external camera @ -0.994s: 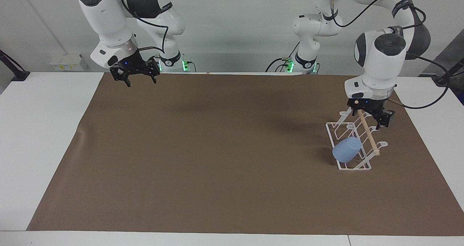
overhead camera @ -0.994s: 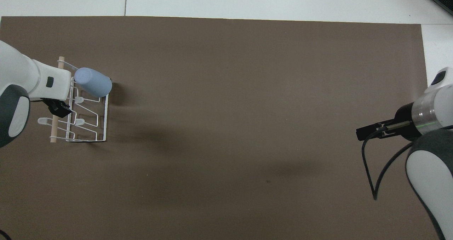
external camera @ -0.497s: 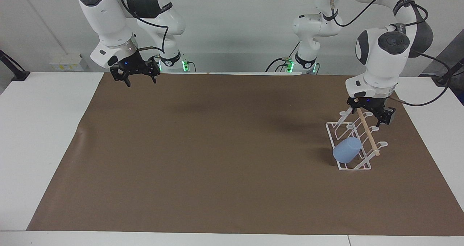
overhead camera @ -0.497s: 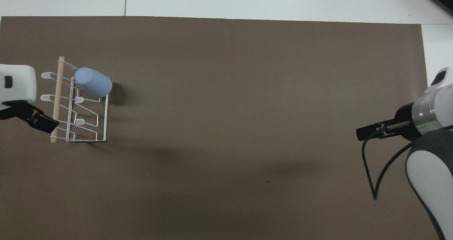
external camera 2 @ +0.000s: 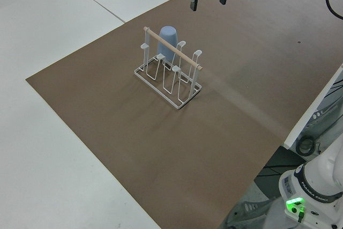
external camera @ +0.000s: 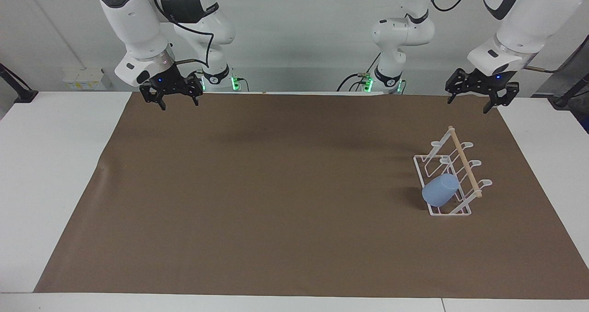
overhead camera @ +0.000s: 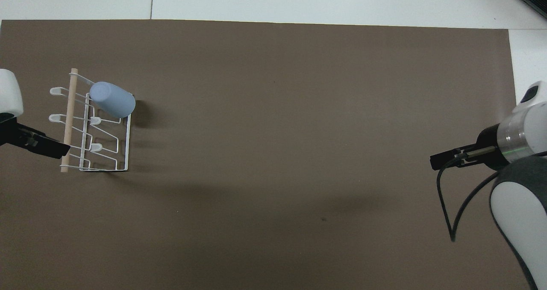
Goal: Hang cup on cup holder
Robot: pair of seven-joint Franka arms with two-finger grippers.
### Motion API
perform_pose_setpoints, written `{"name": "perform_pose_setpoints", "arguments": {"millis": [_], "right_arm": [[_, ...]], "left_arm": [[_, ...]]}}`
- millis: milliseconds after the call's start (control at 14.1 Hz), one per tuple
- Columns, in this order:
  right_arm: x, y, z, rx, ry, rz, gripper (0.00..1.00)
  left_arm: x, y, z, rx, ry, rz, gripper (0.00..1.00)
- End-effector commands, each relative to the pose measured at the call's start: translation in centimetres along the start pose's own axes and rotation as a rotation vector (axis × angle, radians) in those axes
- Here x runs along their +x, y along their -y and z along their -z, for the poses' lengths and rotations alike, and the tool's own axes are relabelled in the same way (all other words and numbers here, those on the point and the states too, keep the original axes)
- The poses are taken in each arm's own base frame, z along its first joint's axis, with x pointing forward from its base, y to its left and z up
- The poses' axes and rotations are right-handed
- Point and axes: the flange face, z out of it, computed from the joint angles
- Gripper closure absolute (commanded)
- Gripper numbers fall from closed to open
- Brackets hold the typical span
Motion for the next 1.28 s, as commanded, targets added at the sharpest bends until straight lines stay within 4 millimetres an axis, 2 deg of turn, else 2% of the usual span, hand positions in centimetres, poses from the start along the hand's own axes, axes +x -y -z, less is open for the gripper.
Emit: {"name": "perform_pose_setpoints", "arguments": {"millis": [0, 355, 710, 1206], "right_arm": [[-0.2, -0.3, 0.3, -0.009, -0.014, 0.02, 0.0], [-0.2, -0.3, 0.3, -0.009, -0.014, 0.02, 0.0], [-0.2, -0.3, 0.3, -0.009, -0.014, 0.021, 0.0], [-0.2, -0.3, 0.3, -0.009, -0.014, 0.021, 0.0]], "left_arm": [[1.1, 0.7, 1.0, -0.051, 0.007, 0.088, 0.0], [0.4, 0.6, 1.8, -0.04, 0.009, 0.142, 0.0], [-0.6, -0.1, 0.8, -0.045, 0.03, 0.139, 0.0], [0.3, -0.1, 2.1, -0.038, -0.035, 0.217, 0.0]]}}
